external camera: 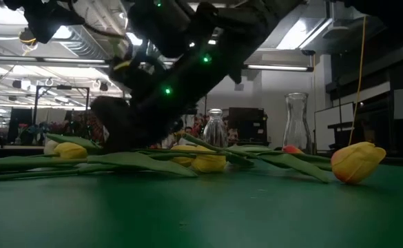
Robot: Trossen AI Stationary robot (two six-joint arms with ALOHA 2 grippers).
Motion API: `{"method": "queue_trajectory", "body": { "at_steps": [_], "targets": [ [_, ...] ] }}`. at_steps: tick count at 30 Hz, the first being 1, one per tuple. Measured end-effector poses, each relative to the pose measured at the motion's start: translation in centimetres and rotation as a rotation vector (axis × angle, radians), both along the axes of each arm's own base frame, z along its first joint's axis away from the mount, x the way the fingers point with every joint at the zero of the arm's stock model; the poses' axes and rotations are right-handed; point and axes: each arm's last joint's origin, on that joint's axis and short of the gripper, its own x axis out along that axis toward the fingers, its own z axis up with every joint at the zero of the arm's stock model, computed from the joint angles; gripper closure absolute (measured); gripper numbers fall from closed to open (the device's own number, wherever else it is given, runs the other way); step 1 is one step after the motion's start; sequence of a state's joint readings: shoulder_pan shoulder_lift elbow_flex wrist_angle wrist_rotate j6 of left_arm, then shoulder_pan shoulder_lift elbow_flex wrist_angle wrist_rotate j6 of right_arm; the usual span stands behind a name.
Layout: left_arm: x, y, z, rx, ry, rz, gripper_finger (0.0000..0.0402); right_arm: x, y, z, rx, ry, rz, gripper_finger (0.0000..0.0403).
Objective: Sort flowers into vase by color
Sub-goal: Put the white flower into the left transparent vase
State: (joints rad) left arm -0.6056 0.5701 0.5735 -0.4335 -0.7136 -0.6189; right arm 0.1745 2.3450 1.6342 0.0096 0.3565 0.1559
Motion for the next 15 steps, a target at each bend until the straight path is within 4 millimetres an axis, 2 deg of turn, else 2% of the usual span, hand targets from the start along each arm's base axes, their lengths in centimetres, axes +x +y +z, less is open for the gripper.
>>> {"method": "queue_trajectory", "body": {
  "at_steps": [5,7,12,15],
  "targets": [
    [0.0,0.0,-0.03,0.002,0.003,0.0,0.0223,0.01,-0.25,0.07,0.022,0.003,-0.025,0.0263],
    [-0.01,0.01,-0.03,0.002,0.003,0.0,0.0223,-0.13,-0.27,-0.11,0.029,0.022,-0.033,0.0285],
    [0.0,0.01,-0.03,0.002,0.003,0.0,0.0223,-0.37,-0.22,-0.41,0.047,0.064,-0.012,0.0375],
    [0.0,0.01,-0.03,0.002,0.003,0.0,0.0223,-0.38,-0.2,-0.42,0.055,0.066,-0.007,0.0394]
  ]
}}
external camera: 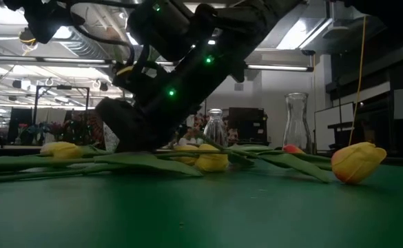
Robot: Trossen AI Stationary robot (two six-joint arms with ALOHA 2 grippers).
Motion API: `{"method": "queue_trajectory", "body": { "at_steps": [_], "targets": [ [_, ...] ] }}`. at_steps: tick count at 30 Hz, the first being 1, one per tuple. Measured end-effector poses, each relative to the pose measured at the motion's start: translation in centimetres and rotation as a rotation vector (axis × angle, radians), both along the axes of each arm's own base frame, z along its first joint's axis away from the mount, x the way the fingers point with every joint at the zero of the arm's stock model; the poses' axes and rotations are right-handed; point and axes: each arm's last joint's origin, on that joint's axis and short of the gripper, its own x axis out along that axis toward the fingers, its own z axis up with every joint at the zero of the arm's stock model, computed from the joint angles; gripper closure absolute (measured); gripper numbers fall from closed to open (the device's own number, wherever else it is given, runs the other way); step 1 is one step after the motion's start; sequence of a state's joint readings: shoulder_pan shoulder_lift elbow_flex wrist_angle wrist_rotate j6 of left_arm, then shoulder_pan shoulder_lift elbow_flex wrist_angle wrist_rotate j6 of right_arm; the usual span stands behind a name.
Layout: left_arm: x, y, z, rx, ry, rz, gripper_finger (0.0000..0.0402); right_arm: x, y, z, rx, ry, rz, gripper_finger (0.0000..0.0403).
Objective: Sort flowers into vase by color
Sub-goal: Put the white flower into the left transparent vase
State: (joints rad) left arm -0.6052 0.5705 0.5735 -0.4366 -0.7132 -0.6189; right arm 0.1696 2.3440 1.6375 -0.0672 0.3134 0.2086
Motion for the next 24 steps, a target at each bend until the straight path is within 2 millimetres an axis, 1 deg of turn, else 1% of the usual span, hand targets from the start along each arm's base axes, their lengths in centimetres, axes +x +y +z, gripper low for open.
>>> {"method": "queue_trajectory", "body": {
  "at_steps": [5,8,12,15,21,24],
  "targets": [
    [0.0,0.0,0.0,-0.001,0.0,0.0,0.0223,0.1,0.0,0.2,0.009,-0.018,-0.017,0.0398],
    [0.0,0.0,0.0,-0.003,-0.001,0.001,0.0223,0.5,0.1,1.1,0.019,-0.047,-0.025,0.0398],
    [0.0,0.0,0.0,-0.003,-0.001,0.0,0.0223,1.3,0.1,3.7,-0.004,-0.119,-0.06,0.0399],
    [0.0,0.0,0.0,-0.004,-0.004,0.0,0.0223,1.2,-0.1,5.5,-0.035,-0.137,-0.095,0.04],
    [-0.2,-0.3,0.1,-0.001,-0.007,-0.021,0.0223,0.3,-1.1,9.5,-0.071,-0.181,-0.124,0.0401],
    [-0.3,-0.6,0.1,0.004,-0.011,-0.034,0.0223,-0.1,-1.2,11.0,-0.067,-0.195,-0.125,0.04]
  ]
}}
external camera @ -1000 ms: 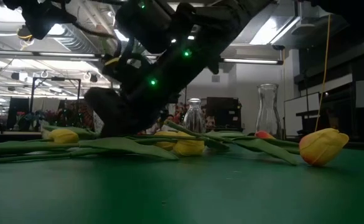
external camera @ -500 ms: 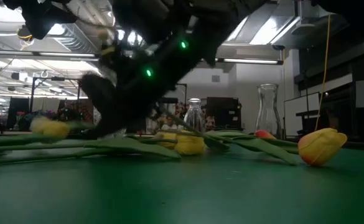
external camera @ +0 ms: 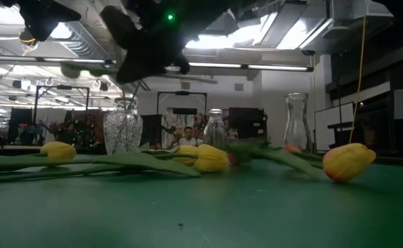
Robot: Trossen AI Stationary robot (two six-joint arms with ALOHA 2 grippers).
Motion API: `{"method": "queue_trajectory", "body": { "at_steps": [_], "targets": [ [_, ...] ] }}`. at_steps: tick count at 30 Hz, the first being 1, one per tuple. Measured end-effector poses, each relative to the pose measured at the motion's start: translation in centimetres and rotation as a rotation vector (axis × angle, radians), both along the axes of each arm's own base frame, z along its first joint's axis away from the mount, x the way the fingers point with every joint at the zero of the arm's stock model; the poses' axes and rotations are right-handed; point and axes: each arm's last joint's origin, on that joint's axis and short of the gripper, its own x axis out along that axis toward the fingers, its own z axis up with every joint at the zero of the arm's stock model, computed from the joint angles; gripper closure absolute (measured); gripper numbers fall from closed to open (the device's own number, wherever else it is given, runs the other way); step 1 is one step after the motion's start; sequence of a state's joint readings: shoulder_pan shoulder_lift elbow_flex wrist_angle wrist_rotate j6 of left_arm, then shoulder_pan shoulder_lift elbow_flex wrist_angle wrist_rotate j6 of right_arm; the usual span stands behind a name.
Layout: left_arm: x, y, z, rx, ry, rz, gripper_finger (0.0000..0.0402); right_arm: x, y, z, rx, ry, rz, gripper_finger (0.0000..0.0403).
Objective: Sort flowers into vase by color
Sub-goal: Put the white flower into the left transparent vase
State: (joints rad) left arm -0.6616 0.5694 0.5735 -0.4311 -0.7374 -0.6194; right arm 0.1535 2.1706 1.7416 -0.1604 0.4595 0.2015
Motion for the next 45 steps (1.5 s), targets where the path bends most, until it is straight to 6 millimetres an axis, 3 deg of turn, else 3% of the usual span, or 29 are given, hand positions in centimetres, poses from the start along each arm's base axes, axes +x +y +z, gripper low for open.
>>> {"method": "queue_trajectory", "body": {
  "at_steps": [9,14,20,25,32,36,40,45],
  "targets": [
    [-0.6,-1.0,0.5,0.009,-0.062,-0.025,0.0223,-2.1,-0.1,6.2,0.007,-0.124,0.007,0.0401],
    [-0.9,-1.5,0.8,0.018,-0.092,-0.035,0.0223,-3.5,0.3,10.1,-0.082,-0.227,0.007,0.0401],
    [-1.4,-1.9,0.9,0.051,-0.118,-0.025,0.0223,-4.1,2.4,13.9,-0.274,-0.436,0.137,0.0401],
    [-1.7,-2.2,0.9,0.056,-0.127,-0.036,0.0223,-4.1,2.5,15.6,-0.349,-0.6,0.267,0.0402],
    [-2.3,-2.6,1.0,0.067,-0.138,-0.055,0.0223,-3.8,0.7,15.6,-0.354,-0.763,0.478,0.0402],
    [-2.6,-2.8,1.0,0.076,-0.146,-0.057,0.0223,-4.8,-1.3,12.3,-0.382,-0.987,0.478,0.0402],
    [-2.8,-2.9,1.0,0.085,-0.154,-0.052,0.0223,-7.5,-4.0,9.1,-0.357,-1.241,0.405,0.0402],
    [-2.9,-2.8,1.0,0.108,-0.167,-0.006,0.0223,-7.4,-5.4,6.3,-0.32,-1.246,0.393,0.0402]
  ]
}}
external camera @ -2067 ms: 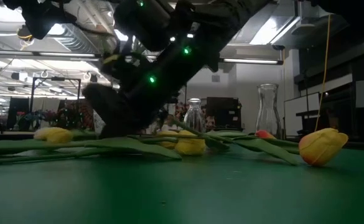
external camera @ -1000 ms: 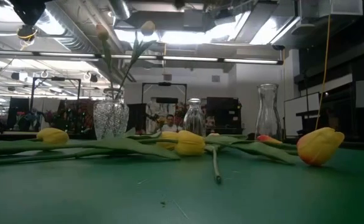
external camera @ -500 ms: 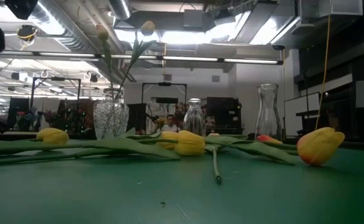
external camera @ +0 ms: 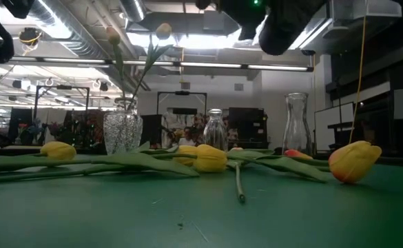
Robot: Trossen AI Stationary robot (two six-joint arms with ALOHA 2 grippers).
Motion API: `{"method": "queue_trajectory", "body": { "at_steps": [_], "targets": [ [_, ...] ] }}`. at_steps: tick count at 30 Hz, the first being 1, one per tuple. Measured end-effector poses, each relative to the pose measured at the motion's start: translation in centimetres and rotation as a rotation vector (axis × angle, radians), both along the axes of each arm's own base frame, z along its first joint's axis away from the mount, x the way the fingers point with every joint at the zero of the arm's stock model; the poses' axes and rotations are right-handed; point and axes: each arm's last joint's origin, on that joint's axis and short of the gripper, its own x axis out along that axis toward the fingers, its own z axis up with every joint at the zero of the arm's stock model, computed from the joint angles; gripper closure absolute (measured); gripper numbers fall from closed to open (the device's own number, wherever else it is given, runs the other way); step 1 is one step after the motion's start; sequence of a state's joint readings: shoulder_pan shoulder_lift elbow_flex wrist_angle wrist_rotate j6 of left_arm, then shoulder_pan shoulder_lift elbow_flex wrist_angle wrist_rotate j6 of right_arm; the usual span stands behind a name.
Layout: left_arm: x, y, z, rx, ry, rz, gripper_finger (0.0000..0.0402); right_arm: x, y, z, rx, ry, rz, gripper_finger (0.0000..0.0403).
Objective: Sort flowers into vase by color
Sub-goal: Put the white flower into the left transparent vase
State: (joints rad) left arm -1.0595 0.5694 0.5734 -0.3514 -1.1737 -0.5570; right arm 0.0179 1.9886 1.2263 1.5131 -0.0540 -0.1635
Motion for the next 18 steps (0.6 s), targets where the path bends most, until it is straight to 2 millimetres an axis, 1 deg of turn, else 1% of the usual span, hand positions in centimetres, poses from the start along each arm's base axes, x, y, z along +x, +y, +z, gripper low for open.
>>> {"method": "queue_trajectory", "body": {
  "at_steps": [2,4,6,8,10,14,18],
  "targets": [
    [0.0,0.1,0.0,0.019,-0.005,0.022,0.0223,0.8,0.1,0.0,-0.02,-0.023,0.02,0.0402],
    [0.0,0.1,0.0,0.026,-0.012,0.046,0.0223,1.7,-0.3,-0.5,-0.03,-0.023,0.021,0.0402],
    [0.0,0.2,0.1,0.029,-0.017,0.06,0.0223,2.8,-1.0,-1.4,-0.027,-0.017,0.026,0.0402],
    [0.0,0.2,0.1,0.028,-0.017,0.061,0.0223,3.4,-1.7,-1.9,-0.013,-0.043,0.07,0.0402],
    [0.0,0.2,0.1,0.031,-0.018,0.067,0.0223,3.9,-2.2,-2.0,0.005,-0.047,0.099,0.0402],
    [0.2,-0.1,-0.2,0.066,-0.024,0.125,0.0223,4.9,-2.3,-1.6,-0.012,-0.072,0.142,0.0402],
    [0.5,-0.5,-0.5,0.1,-0.025,0.168,0.0223,4.9,-2.0,-0.5,-0.049,-0.114,0.15,0.0402]
  ]
}}
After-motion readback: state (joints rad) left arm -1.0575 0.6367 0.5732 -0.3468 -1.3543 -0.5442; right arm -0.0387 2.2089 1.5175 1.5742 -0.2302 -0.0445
